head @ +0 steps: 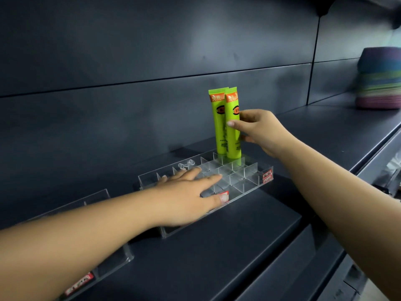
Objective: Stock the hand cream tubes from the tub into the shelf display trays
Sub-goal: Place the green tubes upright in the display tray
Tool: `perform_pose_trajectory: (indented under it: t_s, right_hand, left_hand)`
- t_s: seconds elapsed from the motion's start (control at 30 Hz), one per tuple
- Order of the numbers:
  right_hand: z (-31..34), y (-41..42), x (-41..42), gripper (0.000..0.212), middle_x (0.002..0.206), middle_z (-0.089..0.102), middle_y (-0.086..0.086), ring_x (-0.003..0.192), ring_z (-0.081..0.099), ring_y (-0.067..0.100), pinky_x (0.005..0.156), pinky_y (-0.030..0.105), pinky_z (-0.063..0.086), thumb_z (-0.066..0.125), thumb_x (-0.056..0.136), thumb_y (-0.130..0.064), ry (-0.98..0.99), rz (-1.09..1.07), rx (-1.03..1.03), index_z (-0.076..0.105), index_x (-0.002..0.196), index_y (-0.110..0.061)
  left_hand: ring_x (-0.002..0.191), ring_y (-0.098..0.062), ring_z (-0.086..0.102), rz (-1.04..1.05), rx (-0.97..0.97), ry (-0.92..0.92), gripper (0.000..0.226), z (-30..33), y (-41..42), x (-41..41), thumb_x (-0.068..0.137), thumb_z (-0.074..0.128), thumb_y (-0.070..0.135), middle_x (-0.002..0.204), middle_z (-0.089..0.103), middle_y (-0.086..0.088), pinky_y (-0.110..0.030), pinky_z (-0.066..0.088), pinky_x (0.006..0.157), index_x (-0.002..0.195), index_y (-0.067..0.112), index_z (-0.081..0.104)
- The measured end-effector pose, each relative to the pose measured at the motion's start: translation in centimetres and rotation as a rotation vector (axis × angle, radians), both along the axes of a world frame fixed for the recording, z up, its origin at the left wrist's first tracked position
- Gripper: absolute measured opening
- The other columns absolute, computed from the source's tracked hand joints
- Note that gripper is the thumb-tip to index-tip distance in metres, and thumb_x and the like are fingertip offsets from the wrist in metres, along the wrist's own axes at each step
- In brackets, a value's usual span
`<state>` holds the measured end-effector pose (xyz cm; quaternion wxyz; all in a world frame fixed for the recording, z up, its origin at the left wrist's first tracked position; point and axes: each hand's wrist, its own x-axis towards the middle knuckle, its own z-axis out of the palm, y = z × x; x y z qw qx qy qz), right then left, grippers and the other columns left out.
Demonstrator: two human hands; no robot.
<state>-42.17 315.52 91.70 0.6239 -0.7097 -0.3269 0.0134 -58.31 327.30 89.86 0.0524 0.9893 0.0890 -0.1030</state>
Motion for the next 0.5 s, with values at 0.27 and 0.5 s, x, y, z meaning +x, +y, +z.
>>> perform_pose_trajectory:
  t_s: [0.27,0.5]
  right_hand:
    - [0.3,-1.1,-0.8,0.046,0.113,0.065,0.01,0.095,0.057,0.014,0.097,0.034,0.046,0.07,0.079,-0.031,-0.149,-0.267,-0.169,0.061,0.117,-0.005]
    - [0.9,-4.2,-7.0,0.036,0.105,0.069,0.005,0.101,0.062,0.021,0.09,0.03,0.046,0.065,0.082,-0.037,-0.51,-0.564,-0.404,0.064,0.108,-0.012]
  left_hand:
    - [0.137,-0.018,0.03,-0.088,0.118,-0.199,0.065,1.8,-0.6,-0.8,0.084,0.027,0.069,0.151,0.03,0.004,-0.034,0.031,0.109,0.142,0.039,0.024]
    - [0.089,-0.024,0.057,-0.21,0.218,-0.601,0.035,4.5,-2.3,-3.0,0.089,0.041,0.051,0.091,0.063,0.001,-0.027,0.037,0.063,0.089,0.024,0.062]
